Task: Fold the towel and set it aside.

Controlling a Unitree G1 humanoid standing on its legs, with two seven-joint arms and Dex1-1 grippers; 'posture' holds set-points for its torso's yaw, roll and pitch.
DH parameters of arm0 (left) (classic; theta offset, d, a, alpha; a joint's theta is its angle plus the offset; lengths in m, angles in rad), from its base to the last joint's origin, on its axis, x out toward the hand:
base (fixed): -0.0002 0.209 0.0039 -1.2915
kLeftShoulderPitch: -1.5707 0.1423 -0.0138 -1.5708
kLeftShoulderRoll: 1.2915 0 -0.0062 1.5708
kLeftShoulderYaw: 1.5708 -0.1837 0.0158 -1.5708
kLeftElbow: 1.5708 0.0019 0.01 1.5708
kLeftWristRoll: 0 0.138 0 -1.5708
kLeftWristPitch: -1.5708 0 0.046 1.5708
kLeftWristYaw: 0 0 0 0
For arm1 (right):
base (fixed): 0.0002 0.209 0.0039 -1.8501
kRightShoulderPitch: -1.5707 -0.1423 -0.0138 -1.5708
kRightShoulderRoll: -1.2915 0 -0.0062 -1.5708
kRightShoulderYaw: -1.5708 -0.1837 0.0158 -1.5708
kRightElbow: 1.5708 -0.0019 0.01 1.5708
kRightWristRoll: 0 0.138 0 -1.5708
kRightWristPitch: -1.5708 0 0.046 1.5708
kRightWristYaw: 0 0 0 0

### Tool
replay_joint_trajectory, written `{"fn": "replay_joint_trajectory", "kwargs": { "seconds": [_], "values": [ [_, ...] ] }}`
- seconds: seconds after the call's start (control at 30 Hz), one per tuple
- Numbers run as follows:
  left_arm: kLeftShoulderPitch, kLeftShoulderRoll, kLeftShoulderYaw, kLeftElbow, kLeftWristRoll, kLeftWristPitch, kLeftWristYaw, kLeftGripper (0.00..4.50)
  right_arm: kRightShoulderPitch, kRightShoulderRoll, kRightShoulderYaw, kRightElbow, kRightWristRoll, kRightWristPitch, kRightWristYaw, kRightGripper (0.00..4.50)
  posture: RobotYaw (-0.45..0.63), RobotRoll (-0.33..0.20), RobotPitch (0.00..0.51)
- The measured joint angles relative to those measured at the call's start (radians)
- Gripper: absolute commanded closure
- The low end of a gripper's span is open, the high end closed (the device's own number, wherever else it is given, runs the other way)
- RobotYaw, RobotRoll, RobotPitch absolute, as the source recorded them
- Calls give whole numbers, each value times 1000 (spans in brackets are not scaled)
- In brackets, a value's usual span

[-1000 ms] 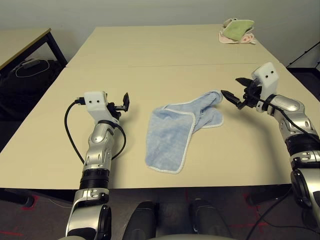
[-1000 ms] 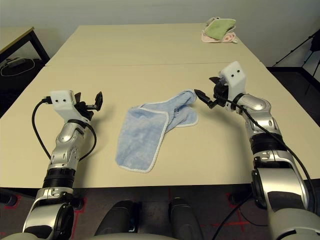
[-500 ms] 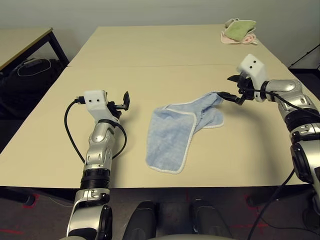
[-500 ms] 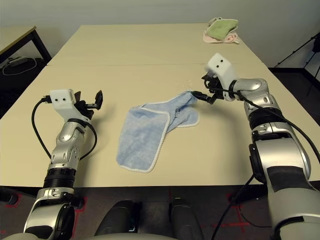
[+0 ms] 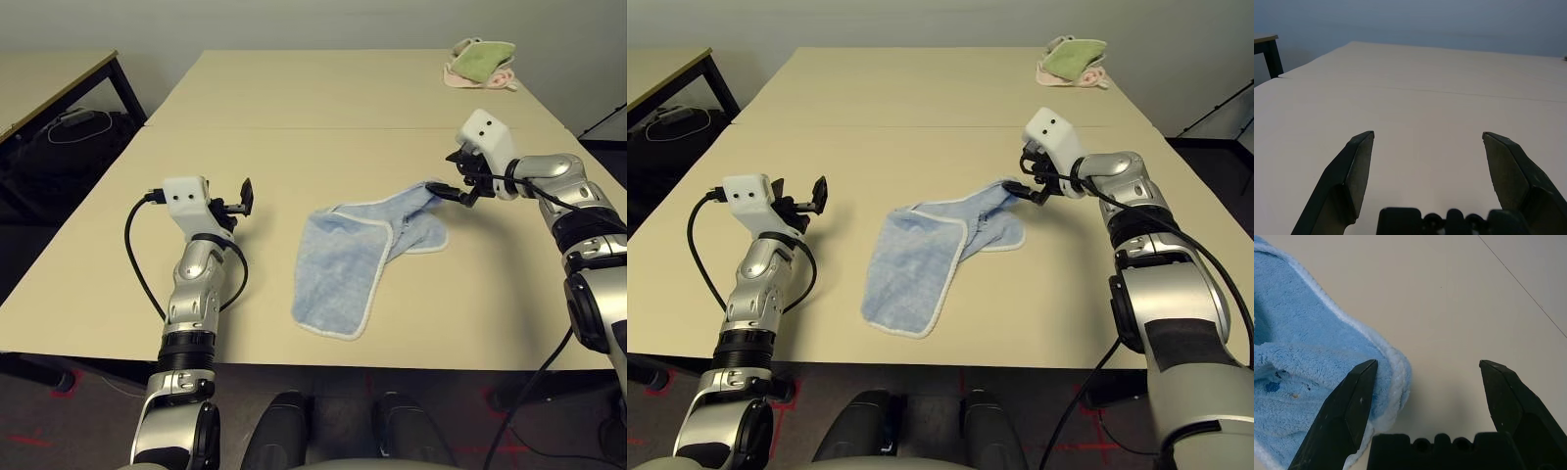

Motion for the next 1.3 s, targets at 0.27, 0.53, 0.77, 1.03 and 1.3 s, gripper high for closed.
{"fn": "replay_joint_trajectory", "kwargs": {
  "seconds": [0.27, 0.53, 0.77, 1.03, 1.3],
  "values": [
    [0, 0, 0, 0, 0, 0, 0, 0, 0, 0, 0, 0, -10, 47, 0, 711, 105, 0, 24],
    [0, 0, 0, -11, 0, 3, 1, 0, 0, -2, 0, 0, -13, 51, -1, 3743, 101, 0, 25],
    [1, -6, 0, -20, -1, 11, 2, 0, 0, -38, -10, -7, -10, 53, 1, 4485, 93, 0, 27],
    [-1, 16, -12, -38, -34, 88, -66, 0, 32, -76, -92, -74, 88, 57, 72, 4485, 86, 0, 34],
    [-90, 192, -129, -344, -267, 536, -413, 0, 185, -34, -132, -327, 215, 132, 127, 4485, 82, 0, 39]
  ]
}}
